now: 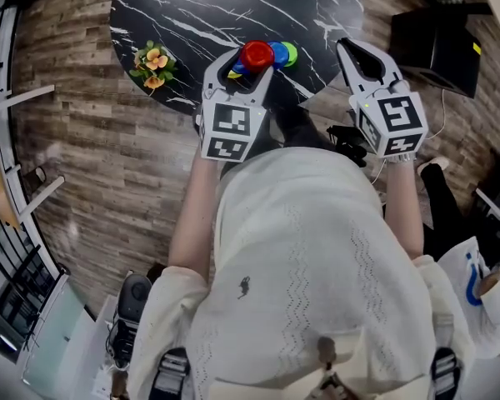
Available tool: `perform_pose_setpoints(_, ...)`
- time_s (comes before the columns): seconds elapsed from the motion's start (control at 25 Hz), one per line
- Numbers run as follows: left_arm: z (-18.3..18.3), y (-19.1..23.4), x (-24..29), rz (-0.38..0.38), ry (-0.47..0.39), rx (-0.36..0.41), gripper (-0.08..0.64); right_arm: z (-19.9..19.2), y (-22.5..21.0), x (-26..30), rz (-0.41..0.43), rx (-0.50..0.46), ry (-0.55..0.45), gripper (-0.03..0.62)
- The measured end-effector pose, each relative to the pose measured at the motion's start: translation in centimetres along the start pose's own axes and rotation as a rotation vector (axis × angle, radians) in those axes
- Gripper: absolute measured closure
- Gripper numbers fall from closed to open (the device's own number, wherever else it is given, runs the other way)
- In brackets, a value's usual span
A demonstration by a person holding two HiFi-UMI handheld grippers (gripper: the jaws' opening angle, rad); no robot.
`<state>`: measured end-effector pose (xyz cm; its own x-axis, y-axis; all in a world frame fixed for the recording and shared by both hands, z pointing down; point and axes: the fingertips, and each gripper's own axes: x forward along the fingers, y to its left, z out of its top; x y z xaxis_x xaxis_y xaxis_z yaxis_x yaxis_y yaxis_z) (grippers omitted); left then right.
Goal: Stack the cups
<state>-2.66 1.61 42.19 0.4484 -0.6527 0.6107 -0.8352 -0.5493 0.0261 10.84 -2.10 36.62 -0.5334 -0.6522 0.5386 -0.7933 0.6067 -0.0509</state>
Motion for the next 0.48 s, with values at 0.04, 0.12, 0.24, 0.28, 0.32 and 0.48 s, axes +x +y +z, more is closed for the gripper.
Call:
perform_pose_setpoints(0.04, 0.2, 0.0, -0.3, 0.003, -0.009, -0.006, 0.307, 0.1, 0.0, 0.0, 0.003, 0.005, -0.006, 0.567)
perform_pose_setpoints(0.12, 0.9, 0.2, -0.9, 0.011, -0.032, -0.021, 0.311, 0.5, 0.1, 0.1, 0.010, 0.017, -0.020, 0.577)
perform_pose_setpoints(0.24, 2.0, 1.1, -2.3, 0.042, -0.089, -0.058, 0.365, 1.1, 0.4, 0.3, 0.032, 0.044, -0.042, 0.583)
perform_pose_setpoints(0.28, 2.4, 1.7, -2.8, 0.063, -0.112, -0.073, 0.406, 1.4, 0.5, 0.4, 0.042, 0.055, -0.050, 0.584)
perform_pose_setpoints(0.32, 2.7, 2.2, -3.3, 0.087, -0.134, -0.086, 0.450, 1.6, 0.6, 0.5, 0.053, 0.068, -0.058, 0.584)
perform_pose_setpoints(0.48, 3.4, 3.8, -5.0, 0.157, -0.201, -0.102, 0.533, 2.5, 1.4, 0.7, 0.104, 0.125, -0.090, 0.584)
